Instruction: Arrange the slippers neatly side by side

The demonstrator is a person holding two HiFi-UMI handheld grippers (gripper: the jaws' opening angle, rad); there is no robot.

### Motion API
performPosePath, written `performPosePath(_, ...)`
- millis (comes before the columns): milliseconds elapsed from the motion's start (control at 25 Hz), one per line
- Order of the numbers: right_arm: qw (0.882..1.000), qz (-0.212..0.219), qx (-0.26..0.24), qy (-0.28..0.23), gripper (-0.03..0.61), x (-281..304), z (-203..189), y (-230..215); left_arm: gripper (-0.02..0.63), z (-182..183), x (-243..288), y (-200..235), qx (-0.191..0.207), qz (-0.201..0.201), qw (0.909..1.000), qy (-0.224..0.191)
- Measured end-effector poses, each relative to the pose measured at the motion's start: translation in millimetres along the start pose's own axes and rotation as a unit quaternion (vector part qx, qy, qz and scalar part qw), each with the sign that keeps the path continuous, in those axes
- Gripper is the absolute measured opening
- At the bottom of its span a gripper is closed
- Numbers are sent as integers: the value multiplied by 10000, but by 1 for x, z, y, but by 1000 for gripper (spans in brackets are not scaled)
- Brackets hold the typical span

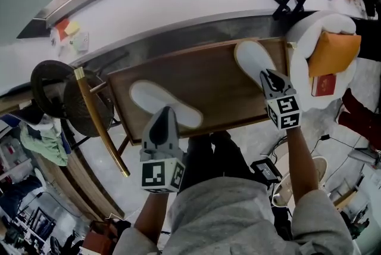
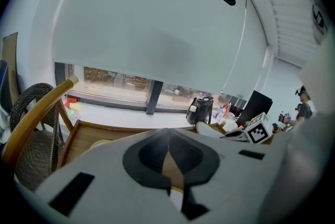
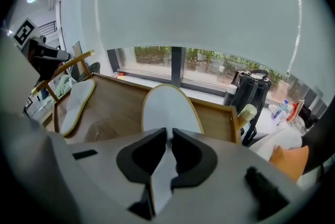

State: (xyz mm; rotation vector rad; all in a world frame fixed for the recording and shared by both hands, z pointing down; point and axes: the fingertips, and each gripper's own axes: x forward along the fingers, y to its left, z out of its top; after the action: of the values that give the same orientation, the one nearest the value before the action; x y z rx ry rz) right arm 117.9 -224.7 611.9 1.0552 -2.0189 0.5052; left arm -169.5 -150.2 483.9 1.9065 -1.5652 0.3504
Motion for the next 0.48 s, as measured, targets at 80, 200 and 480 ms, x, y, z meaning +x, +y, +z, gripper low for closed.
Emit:
performPosePath(80, 9998, 79, 159, -52, 40, 0, 3, 4, 15, 0, 1, 2, -14, 4, 10000, 9)
performPosePath(200, 9969, 219, 705, -279, 35, -8, 14, 10, 15, 4, 2, 3, -19, -29, 10000, -18)
performPosePath(480, 9754, 498, 2115, -380, 34, -33, 32, 39, 15, 5, 4, 6, -68, -30, 10000, -19)
